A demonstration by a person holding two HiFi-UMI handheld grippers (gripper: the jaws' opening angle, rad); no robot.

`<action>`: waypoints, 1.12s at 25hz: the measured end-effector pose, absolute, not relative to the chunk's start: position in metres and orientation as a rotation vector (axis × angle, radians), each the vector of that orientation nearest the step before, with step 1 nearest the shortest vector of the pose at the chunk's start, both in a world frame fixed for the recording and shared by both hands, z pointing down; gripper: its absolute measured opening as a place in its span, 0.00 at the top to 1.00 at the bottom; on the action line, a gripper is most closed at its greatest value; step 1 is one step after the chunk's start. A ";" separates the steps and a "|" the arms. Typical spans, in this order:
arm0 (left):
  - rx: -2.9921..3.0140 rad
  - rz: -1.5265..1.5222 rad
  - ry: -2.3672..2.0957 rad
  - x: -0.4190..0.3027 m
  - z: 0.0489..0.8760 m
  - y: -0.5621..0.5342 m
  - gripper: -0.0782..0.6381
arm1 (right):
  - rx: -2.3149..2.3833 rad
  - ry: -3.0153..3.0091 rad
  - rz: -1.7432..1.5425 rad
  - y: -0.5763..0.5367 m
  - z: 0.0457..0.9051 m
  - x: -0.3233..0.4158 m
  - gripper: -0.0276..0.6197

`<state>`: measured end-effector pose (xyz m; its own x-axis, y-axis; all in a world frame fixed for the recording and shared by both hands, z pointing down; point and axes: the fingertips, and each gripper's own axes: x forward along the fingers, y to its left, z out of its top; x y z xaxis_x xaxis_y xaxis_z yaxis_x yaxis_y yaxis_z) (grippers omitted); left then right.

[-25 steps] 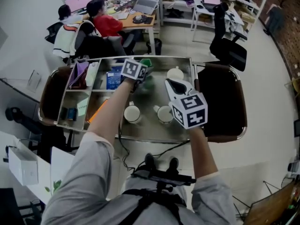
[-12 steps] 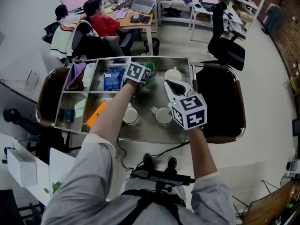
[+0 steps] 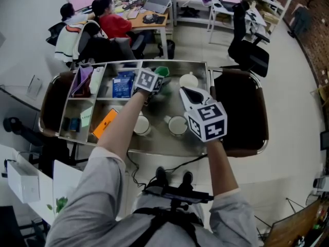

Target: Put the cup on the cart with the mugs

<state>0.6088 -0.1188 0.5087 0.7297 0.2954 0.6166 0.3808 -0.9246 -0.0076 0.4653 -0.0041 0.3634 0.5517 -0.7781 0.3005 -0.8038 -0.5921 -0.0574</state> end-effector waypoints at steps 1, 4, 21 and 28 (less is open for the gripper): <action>-2.795 -0.947 -0.547 0.608 0.508 -0.118 0.34 | 2.688 -1.372 0.450 -0.003 0.364 0.466 0.94; -2.788 -0.909 -0.542 0.607 0.499 -0.114 0.28 | 2.690 -1.378 0.458 -0.002 0.365 0.464 0.94; -2.893 -0.657 -0.474 0.523 0.395 -0.103 0.31 | 2.659 -1.467 0.442 0.027 0.365 0.441 0.94; -3.048 -0.478 -0.252 0.421 0.370 -0.112 0.63 | 2.655 -1.536 0.410 0.053 0.365 0.416 0.94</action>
<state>0.4214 -0.1123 0.3700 0.9390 0.1532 0.3079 0.1675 -0.9857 -0.0205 0.4157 0.0529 0.3645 0.4724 -0.8451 0.2502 -0.8575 -0.5064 -0.0915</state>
